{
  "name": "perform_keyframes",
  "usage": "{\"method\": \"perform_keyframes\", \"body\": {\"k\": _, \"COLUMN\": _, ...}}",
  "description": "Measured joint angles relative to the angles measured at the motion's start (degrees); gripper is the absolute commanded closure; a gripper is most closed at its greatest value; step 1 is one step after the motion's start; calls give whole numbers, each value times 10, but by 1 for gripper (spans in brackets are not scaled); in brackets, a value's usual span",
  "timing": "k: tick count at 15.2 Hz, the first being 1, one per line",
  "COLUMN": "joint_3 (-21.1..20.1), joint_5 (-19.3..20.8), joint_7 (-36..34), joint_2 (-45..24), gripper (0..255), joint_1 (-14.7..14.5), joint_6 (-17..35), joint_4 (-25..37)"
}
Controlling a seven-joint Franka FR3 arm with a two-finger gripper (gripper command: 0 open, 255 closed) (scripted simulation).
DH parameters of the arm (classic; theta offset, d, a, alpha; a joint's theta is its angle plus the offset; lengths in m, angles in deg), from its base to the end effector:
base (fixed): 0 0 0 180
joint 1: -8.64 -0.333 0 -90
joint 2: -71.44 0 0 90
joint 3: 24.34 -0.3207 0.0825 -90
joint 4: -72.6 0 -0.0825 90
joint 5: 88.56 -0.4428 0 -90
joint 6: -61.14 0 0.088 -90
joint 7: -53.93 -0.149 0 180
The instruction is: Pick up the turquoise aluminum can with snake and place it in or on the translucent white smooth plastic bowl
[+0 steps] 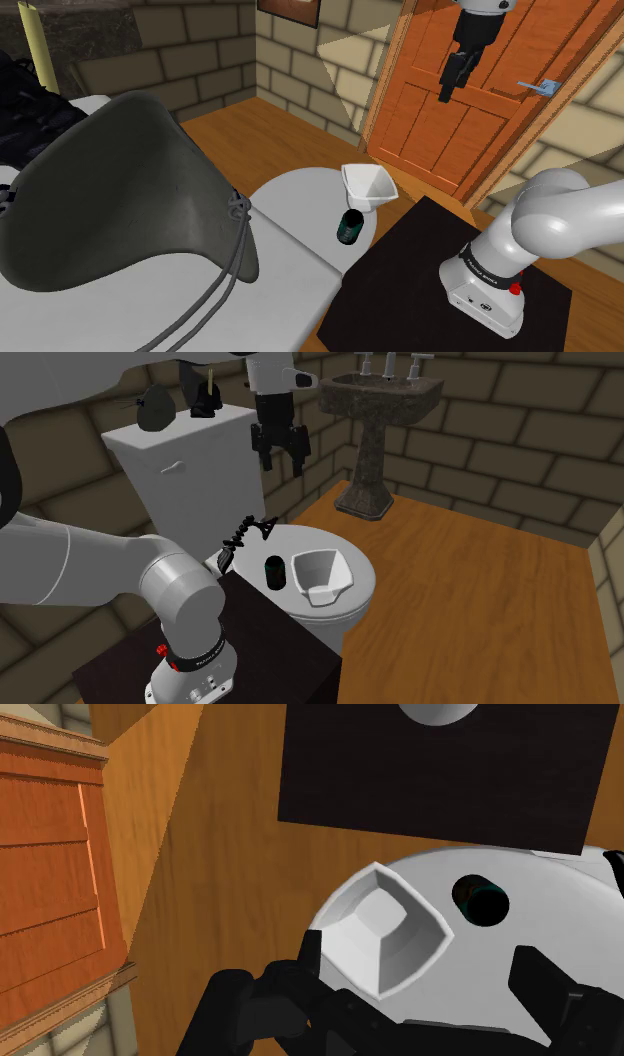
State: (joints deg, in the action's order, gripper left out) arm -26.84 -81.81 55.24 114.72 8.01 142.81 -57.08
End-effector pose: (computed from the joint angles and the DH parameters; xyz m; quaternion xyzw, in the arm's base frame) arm 0.3526 0.0036 0.5788 0.9961 0.0260 -0.0406 0.0739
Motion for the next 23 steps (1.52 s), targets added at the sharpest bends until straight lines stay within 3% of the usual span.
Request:
{"method": "perform_keyframes", "body": {"k": 4, "joint_3": -5, "joint_5": -10, "joint_7": -15, "joint_2": 10, "gripper": 0, "joint_1": -2, "joint_6": 36, "joint_4": -44}}
{"method": "perform_keyframes", "body": {"k": 12, "joint_3": -30, "joint_5": -51, "joint_7": -73, "joint_2": 25, "gripper": 0, "joint_1": -17, "joint_6": 180, "joint_4": -196}}
{"method": "perform_keyframes", "body": {"k": 23, "joint_3": -78, "joint_5": -108, "joint_7": -147, "joint_2": -83, "gripper": 0, "joint_1": -42, "joint_6": 445, "joint_4": -336}}
